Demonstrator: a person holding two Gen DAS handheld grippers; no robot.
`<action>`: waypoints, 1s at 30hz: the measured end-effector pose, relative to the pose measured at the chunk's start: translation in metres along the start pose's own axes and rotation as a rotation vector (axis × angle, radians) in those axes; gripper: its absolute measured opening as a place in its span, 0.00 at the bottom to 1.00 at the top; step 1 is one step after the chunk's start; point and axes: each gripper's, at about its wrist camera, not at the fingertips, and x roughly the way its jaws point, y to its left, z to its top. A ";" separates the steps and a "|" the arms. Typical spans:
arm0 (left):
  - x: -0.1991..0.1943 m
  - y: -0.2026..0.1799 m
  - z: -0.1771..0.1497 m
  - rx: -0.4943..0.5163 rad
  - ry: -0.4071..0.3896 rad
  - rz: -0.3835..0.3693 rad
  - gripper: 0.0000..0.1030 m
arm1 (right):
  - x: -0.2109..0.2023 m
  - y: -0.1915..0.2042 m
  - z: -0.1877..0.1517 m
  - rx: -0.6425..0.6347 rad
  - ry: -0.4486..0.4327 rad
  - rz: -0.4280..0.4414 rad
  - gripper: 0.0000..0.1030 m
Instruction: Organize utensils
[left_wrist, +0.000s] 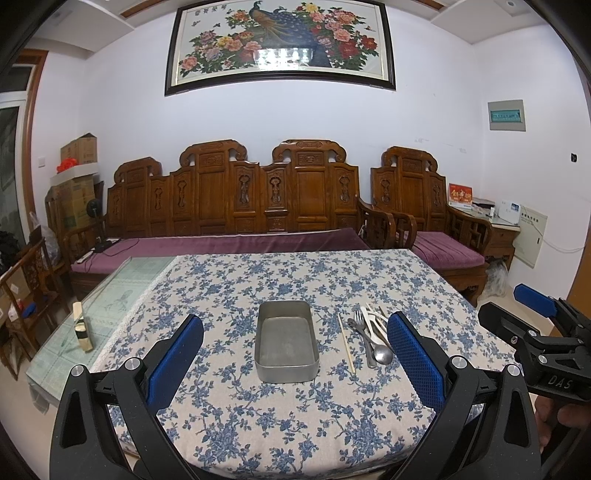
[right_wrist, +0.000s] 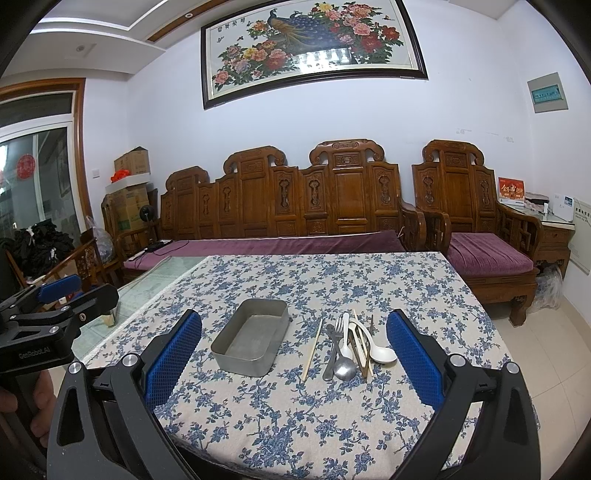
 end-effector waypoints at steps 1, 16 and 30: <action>0.000 0.000 0.000 0.000 0.001 0.000 0.94 | 0.000 0.000 0.000 0.000 0.000 0.000 0.97; 0.001 0.000 0.000 0.004 0.002 -0.001 0.94 | 0.002 -0.001 -0.001 -0.001 0.007 -0.001 0.97; 0.037 -0.003 -0.013 0.014 0.091 -0.028 0.94 | 0.026 -0.014 -0.008 0.005 0.055 -0.023 0.97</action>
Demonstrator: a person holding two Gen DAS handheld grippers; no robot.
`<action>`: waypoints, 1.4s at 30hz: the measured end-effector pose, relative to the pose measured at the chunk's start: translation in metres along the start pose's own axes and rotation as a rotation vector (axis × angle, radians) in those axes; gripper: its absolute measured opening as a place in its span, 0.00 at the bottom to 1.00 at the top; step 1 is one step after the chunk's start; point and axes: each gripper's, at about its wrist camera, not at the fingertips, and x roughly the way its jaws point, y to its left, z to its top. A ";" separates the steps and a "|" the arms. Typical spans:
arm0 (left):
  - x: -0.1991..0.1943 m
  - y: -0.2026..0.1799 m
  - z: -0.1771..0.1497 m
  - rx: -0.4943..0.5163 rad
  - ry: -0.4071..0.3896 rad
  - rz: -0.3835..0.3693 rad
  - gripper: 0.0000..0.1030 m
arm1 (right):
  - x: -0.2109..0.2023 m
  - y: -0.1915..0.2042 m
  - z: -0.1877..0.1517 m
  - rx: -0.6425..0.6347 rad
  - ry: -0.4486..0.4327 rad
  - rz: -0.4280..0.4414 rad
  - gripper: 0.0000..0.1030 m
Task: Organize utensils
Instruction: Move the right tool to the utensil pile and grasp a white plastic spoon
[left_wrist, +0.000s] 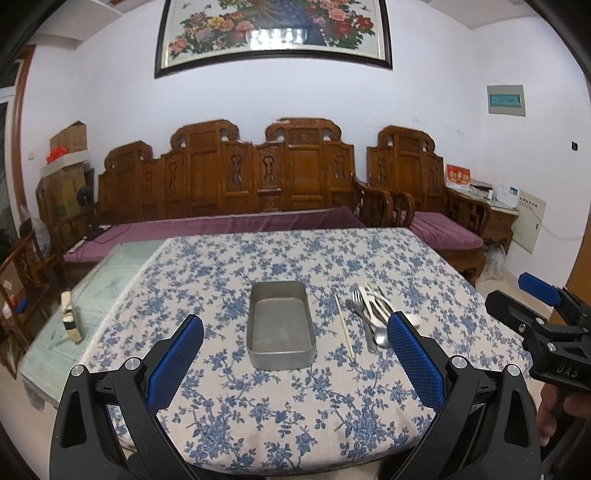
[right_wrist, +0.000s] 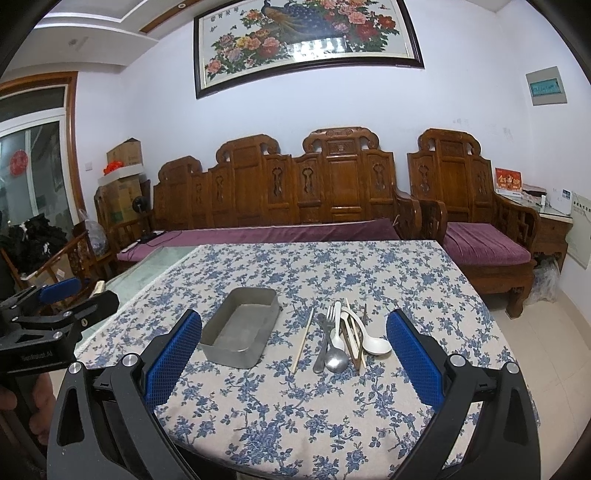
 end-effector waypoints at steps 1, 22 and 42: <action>0.004 -0.001 -0.001 0.002 0.009 -0.003 0.94 | 0.005 -0.001 -0.001 0.000 0.008 -0.001 0.97; 0.103 -0.014 -0.012 0.049 0.157 -0.107 0.94 | 0.109 -0.043 -0.008 -0.007 0.122 0.027 0.75; 0.200 -0.056 -0.011 0.098 0.282 -0.190 0.84 | 0.251 -0.141 -0.018 -0.056 0.294 -0.005 0.47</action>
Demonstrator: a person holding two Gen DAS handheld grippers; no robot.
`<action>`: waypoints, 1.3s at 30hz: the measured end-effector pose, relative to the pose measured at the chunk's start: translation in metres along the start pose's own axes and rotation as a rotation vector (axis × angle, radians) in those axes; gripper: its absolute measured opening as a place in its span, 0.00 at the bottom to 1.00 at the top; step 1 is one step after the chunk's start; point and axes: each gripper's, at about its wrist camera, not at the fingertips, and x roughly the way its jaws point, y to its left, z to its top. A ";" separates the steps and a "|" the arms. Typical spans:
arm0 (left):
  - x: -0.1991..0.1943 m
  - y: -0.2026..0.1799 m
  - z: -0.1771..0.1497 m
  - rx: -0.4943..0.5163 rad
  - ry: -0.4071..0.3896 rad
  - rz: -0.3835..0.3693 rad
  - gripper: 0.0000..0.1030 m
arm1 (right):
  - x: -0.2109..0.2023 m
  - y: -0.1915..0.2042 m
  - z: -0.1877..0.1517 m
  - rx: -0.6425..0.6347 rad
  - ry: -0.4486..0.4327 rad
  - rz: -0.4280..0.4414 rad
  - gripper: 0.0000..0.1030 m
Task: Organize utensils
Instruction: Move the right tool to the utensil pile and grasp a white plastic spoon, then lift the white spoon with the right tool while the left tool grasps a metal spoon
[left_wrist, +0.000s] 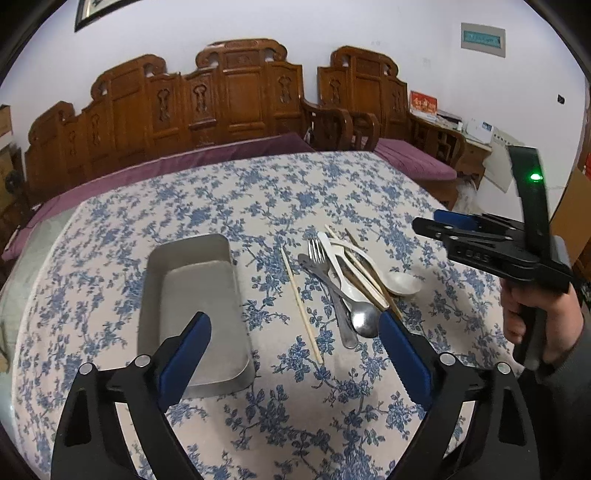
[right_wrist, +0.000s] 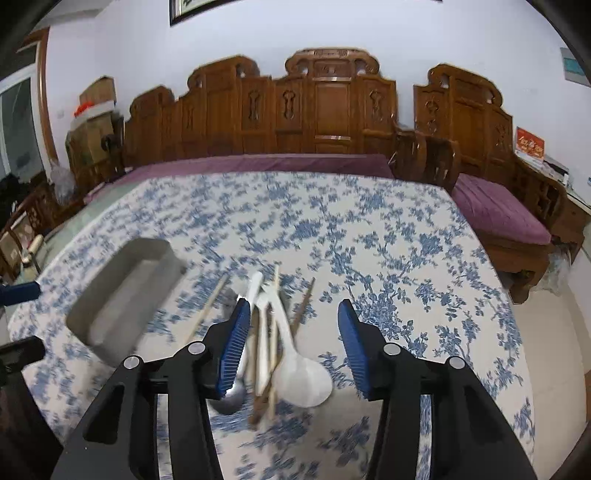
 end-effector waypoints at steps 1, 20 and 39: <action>0.005 -0.001 0.000 -0.001 0.010 -0.002 0.83 | 0.008 -0.003 -0.002 -0.003 0.011 0.009 0.46; 0.075 -0.026 -0.006 0.018 0.146 -0.015 0.72 | 0.103 -0.004 -0.023 -0.055 0.261 0.213 0.19; 0.140 -0.051 0.010 -0.056 0.244 -0.061 0.44 | 0.072 -0.049 -0.007 0.051 0.182 0.217 0.10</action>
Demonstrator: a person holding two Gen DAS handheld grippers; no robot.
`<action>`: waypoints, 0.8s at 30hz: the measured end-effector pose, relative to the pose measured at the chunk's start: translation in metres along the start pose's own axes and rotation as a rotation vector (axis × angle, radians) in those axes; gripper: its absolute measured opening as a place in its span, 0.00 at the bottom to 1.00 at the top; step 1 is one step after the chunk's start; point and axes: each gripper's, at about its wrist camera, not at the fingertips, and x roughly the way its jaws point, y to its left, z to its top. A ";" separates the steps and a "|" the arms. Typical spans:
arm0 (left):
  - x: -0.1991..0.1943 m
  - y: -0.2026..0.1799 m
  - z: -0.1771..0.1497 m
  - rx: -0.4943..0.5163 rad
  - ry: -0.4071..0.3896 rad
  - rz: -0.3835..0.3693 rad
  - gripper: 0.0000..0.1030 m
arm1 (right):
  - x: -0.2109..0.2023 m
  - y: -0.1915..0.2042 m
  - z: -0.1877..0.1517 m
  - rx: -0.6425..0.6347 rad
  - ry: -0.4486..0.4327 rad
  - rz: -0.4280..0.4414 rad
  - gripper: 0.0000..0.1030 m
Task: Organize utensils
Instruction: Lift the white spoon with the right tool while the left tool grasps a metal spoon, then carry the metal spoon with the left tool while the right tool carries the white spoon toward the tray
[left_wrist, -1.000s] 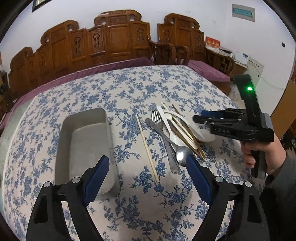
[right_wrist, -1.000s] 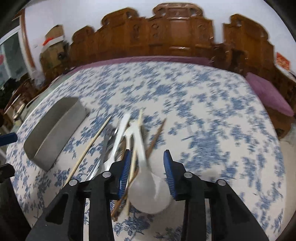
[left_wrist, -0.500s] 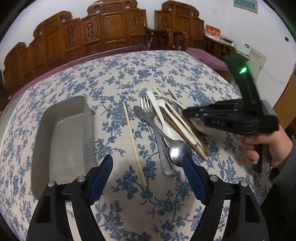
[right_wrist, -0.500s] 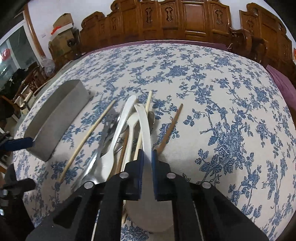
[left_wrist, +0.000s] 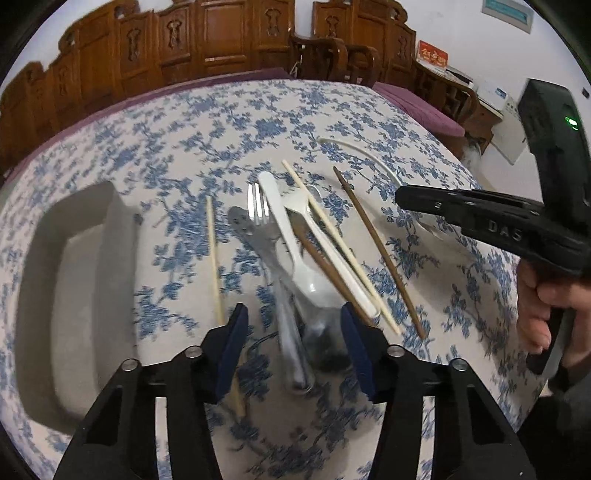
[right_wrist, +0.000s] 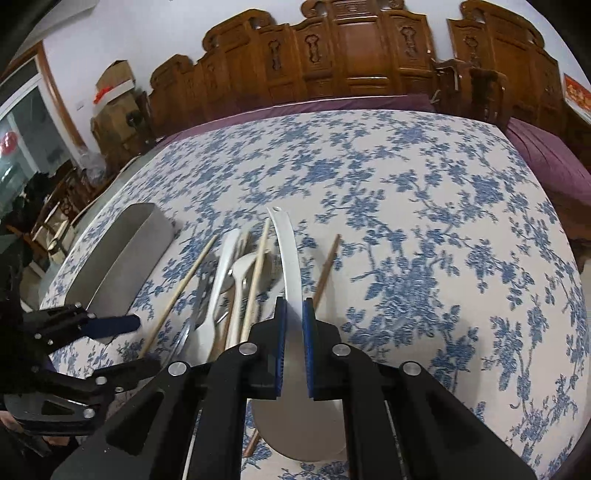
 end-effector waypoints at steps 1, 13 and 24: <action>0.004 -0.002 0.002 -0.005 0.008 -0.004 0.39 | 0.000 -0.001 0.000 0.003 -0.001 -0.001 0.10; 0.026 -0.006 0.005 -0.073 0.055 -0.035 0.26 | -0.001 -0.001 0.000 0.005 -0.005 0.004 0.10; 0.018 -0.002 0.002 -0.095 0.067 -0.043 0.00 | -0.001 0.000 0.001 0.010 -0.007 0.001 0.10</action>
